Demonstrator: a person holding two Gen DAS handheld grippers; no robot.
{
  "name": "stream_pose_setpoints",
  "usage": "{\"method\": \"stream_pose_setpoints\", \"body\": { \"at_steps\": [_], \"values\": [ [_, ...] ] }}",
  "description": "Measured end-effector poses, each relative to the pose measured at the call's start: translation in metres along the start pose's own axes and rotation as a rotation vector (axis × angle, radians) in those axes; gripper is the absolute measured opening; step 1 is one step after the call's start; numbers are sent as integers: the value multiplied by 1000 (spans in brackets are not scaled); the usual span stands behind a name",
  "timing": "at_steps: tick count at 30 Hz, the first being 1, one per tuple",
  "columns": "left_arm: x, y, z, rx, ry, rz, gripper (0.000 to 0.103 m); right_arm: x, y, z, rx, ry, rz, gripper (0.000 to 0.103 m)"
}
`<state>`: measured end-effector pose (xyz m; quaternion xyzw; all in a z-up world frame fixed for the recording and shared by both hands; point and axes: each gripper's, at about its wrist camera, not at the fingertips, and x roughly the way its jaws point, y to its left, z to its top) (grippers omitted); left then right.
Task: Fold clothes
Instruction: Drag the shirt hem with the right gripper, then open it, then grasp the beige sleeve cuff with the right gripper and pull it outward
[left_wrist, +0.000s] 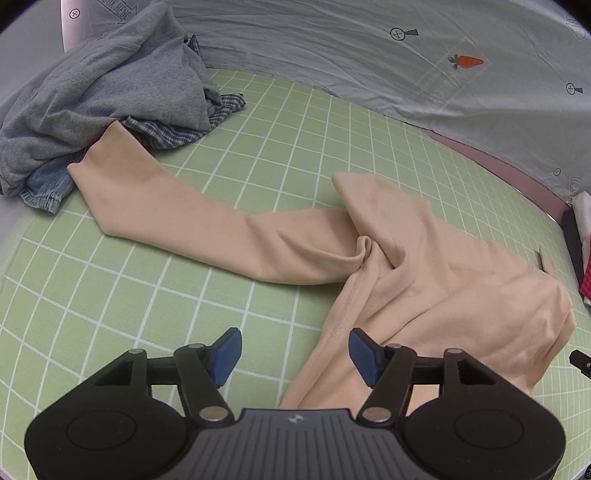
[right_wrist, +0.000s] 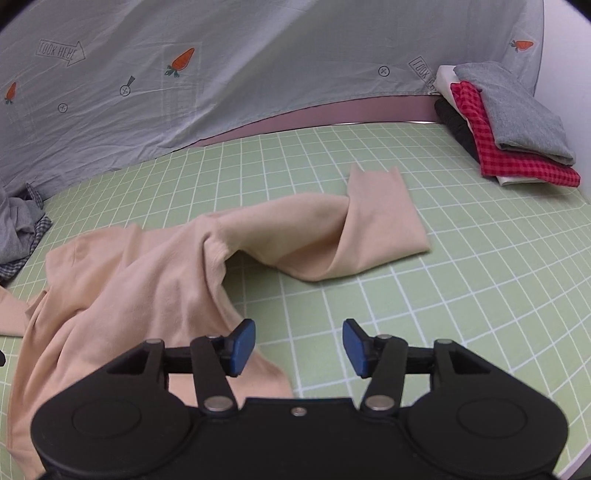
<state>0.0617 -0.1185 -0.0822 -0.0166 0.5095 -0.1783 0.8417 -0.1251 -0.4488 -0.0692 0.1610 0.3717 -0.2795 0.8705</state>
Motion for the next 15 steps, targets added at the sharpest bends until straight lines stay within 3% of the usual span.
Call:
{"method": "stream_pose_setpoints", "body": {
  "at_steps": [8, 14, 15],
  "values": [
    [36, -28, 8, -57, 39, 91, 71, 43, -40, 59, 10, -19, -35, 56],
    [63, -38, 15, -114, 99, 150, 75, 104, -56, 103, 43, 5, -34, 65],
    [65, -41, 17, -112, 104, 157, 79, 116, -56, 108, 45, 18, -34, 66]
  ]
}}
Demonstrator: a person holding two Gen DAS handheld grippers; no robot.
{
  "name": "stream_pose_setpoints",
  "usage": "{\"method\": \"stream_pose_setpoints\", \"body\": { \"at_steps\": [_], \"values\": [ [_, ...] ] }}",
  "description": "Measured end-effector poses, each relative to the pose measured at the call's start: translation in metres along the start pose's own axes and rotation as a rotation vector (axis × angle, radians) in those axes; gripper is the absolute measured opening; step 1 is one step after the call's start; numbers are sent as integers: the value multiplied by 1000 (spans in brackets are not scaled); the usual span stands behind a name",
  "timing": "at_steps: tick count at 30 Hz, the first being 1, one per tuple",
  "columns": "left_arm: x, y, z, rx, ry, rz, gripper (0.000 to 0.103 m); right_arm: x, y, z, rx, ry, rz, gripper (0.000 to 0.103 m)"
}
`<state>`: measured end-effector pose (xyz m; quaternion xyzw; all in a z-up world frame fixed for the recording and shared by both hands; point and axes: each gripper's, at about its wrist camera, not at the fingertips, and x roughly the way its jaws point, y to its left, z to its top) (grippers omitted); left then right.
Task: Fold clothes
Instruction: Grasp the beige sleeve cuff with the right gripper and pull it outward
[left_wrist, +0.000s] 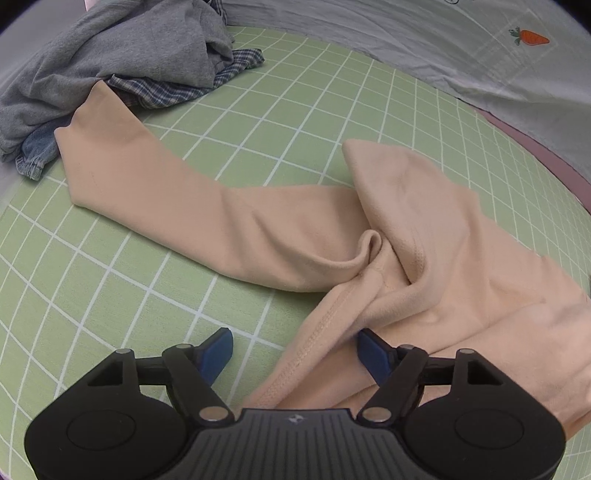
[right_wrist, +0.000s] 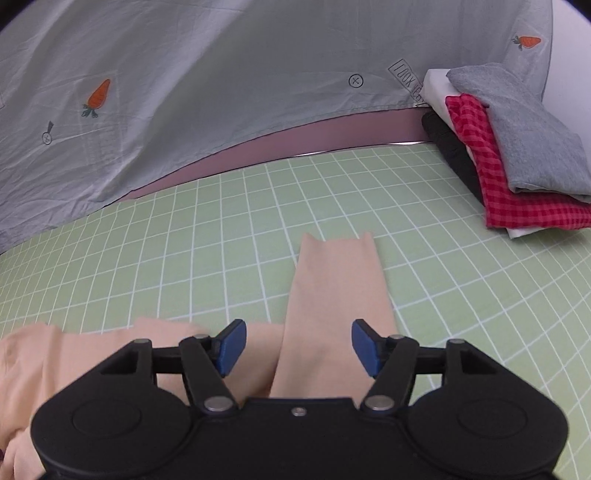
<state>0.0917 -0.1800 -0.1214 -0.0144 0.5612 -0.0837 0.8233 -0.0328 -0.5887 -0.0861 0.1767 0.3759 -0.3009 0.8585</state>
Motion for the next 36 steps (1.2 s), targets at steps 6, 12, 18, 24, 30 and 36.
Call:
{"method": "stream_pose_setpoints", "body": {
  "at_steps": [6, 12, 18, 24, 30, 36],
  "values": [
    [12, -13, 7, 15, 16, 55, 88, 49, 8, 5, -43, 94, -38, 53],
    [19, -25, 3, 89, 27, 89, 98, 35, -13, -6, -59, 46, -61, 5],
    [22, -26, 2, 95, 23, 99, 103, -17, -62, -26, 53, -56, -197, 4],
    [18, -25, -1, 97, 1, 99, 103, -46, -116, -71, 194, 2, -335, 4],
    [16, -24, -4, 97, -23, 99, 103, -50, -142, -99, 364, 41, -332, 37],
    [15, -23, -4, 98, -40, 97, 103, -42, -153, -99, 438, 38, -300, 43]
  ]
}}
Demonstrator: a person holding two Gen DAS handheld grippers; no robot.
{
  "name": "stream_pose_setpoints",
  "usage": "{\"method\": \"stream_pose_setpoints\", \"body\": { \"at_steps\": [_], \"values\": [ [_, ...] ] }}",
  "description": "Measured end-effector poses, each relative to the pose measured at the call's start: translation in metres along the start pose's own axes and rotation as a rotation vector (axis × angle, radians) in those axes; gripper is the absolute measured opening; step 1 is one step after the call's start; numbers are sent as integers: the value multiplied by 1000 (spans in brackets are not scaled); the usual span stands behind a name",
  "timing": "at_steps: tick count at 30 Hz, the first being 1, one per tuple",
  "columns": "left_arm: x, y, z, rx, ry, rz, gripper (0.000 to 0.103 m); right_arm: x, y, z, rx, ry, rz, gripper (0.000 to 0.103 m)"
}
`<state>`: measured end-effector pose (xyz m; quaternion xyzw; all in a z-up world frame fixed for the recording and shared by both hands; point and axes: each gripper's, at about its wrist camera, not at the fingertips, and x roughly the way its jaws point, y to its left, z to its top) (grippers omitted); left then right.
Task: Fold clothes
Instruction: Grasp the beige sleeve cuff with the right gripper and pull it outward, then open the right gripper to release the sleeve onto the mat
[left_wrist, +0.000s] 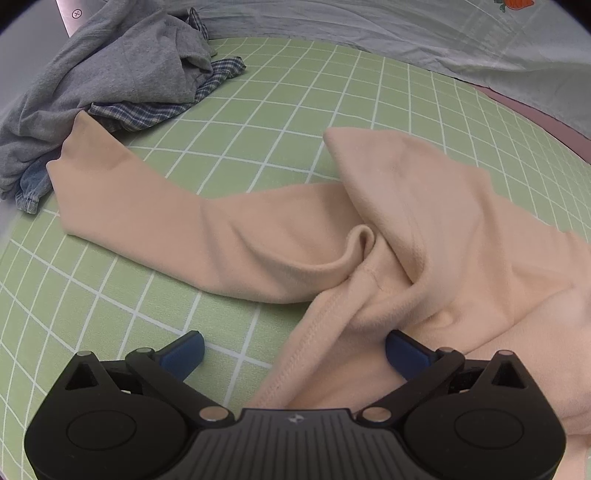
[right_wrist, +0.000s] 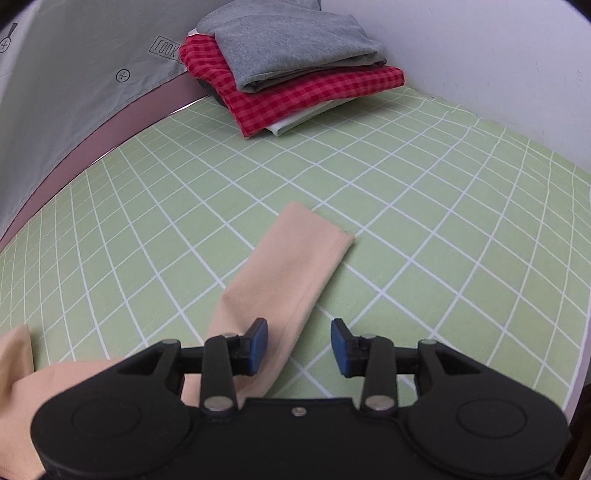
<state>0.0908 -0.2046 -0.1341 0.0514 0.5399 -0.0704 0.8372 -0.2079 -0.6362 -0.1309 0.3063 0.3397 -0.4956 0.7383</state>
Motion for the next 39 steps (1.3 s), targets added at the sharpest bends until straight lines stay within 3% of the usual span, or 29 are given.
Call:
{"method": "stream_pose_setpoints", "body": {
  "at_steps": [6, 10, 11, 13, 14, 15, 21, 26, 28, 29, 30, 32, 34, 36, 39],
  "values": [
    [-1, 0, -1, -2, -12, 1, 103, 9, -8, 7, 63, 7, 22, 58],
    [0, 1, 1, -2, -15, 1, 103, 16, -4, 10, 27, -6, 8, 67],
    [0, 1, 0, -2, -16, 1, 103, 17, -1, 11, 2, -8, -1, 62],
    [-1, 2, 0, -3, -18, 0, 103, 16, 3, 11, -43, -13, 26, 36],
    [-1, 2, 0, -3, -20, 0, 103, 15, 5, 12, -64, -16, 48, 9],
    [-1, 2, 0, -2, -21, 0, 103, 13, 6, 11, -82, -23, 50, 3],
    [-2, 2, -2, -5, -32, 1, 103, -41, -13, 2, -58, -184, -72, 3],
    [-2, 1, 0, -5, -29, 2, 103, -31, -36, -24, -28, -63, -146, 4],
    [-2, 1, 1, -4, -23, 1, 103, -27, -41, -33, -24, -22, -169, 7],
    [-1, 1, 1, -3, -20, 0, 103, -30, -38, -34, -31, -31, -176, 15],
    [-1, 2, 2, -3, -14, -1, 103, -32, -34, -35, -39, -44, -180, 31],
    [-1, 4, 6, -6, 16, -9, 103, -37, -23, -33, -61, -80, -182, 43],
    [-2, 8, 12, -17, 53, -22, 103, -45, -4, -28, -129, -129, -166, 45],
    [-11, 13, 15, -35, 29, -41, 103, -50, 16, -23, -215, -174, -130, 57],
    [-26, 17, 24, -41, -17, -64, 103, -46, 49, -19, -332, -176, -14, 61]
  ]
}}
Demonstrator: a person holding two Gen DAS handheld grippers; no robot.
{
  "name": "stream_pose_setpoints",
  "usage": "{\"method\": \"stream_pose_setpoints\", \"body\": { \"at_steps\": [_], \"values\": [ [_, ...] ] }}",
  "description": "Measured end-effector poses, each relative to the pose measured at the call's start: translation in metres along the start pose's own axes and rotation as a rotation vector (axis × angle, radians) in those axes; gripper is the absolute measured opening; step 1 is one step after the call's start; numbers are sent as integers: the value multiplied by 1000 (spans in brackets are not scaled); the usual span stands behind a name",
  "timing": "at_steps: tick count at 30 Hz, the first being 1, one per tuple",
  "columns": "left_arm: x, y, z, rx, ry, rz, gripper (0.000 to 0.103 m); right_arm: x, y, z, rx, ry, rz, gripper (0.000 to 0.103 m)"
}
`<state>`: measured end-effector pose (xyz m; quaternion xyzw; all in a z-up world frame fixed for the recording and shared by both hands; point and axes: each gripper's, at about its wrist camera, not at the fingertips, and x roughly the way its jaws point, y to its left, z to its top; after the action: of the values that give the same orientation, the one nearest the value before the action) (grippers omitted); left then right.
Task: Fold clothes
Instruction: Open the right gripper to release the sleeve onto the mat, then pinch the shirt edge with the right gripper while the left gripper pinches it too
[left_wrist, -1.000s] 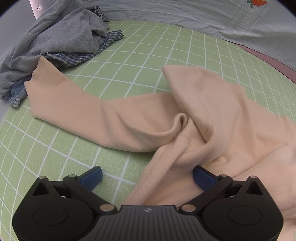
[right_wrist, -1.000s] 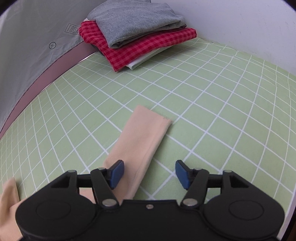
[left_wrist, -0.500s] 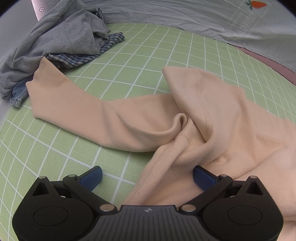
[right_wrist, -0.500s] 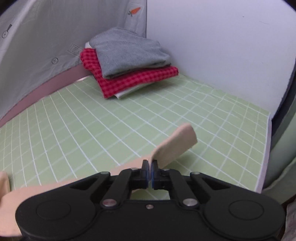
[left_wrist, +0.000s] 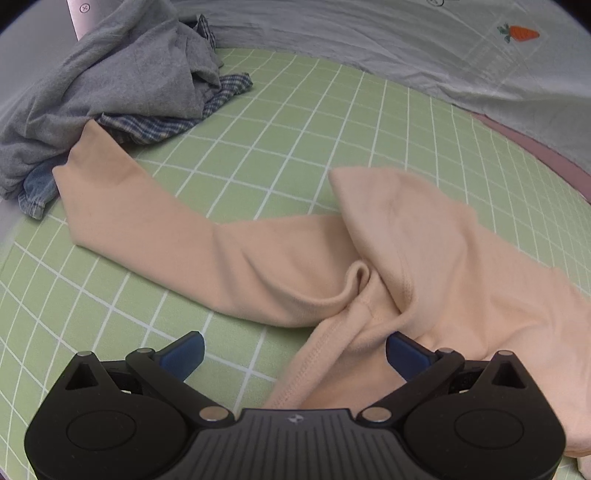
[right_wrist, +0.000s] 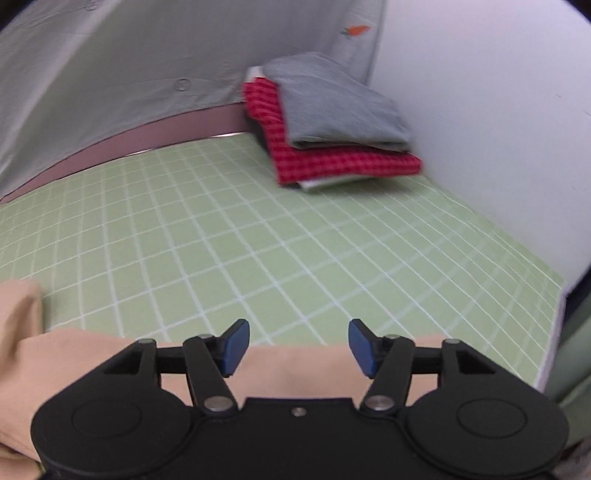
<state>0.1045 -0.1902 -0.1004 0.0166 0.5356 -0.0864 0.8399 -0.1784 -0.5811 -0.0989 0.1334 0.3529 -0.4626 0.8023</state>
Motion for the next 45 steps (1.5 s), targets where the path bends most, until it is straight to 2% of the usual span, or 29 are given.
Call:
{"method": "stream_pose_setpoints", "body": {
  "at_steps": [3, 6, 12, 19, 22, 24, 25, 28, 31, 36, 37, 39, 42, 45],
  "values": [
    [-7, 0, 12, 3, -43, -16, 103, 13, 29, 6, -84, 32, 136, 62],
    [-1, -2, 22, -13, -43, -7, 103, 28, 60, 7, -167, 59, 242, 63],
    [19, -5, 20, -16, 9, 25, 103, 41, 76, 2, -139, 92, 309, 64],
    [35, 0, 10, -51, 68, 51, 103, 38, 71, -4, -152, 100, 353, 63],
    [35, -3, 6, -34, 56, 61, 103, 32, 72, -7, -194, 90, 376, 41],
    [36, -4, 5, -26, 49, 66, 103, 28, 74, -9, -224, 87, 384, 9],
    [36, -4, 6, -25, 47, 65, 103, 25, 74, -11, -244, 86, 372, 8],
    [35, -3, 5, -19, 37, 63, 103, 17, 70, -18, -280, 75, 294, 7],
    [34, -4, 3, -15, 25, 64, 103, 13, 47, -25, -209, 94, 203, 7],
    [35, -5, 7, -13, 40, 64, 103, 11, 25, -27, -129, 137, 130, 10],
    [36, -5, 8, -14, 48, 62, 103, 12, 25, -24, -124, 142, 131, 11],
    [36, -5, 12, -12, 64, 60, 103, 12, 26, -17, -106, 132, 143, 27],
    [30, -5, 18, 2, 50, 54, 103, 9, 33, -2, -73, 94, 185, 35],
    [23, -10, 27, 22, 9, 39, 103, 10, 48, 14, -52, 71, 268, 41]
  ]
}}
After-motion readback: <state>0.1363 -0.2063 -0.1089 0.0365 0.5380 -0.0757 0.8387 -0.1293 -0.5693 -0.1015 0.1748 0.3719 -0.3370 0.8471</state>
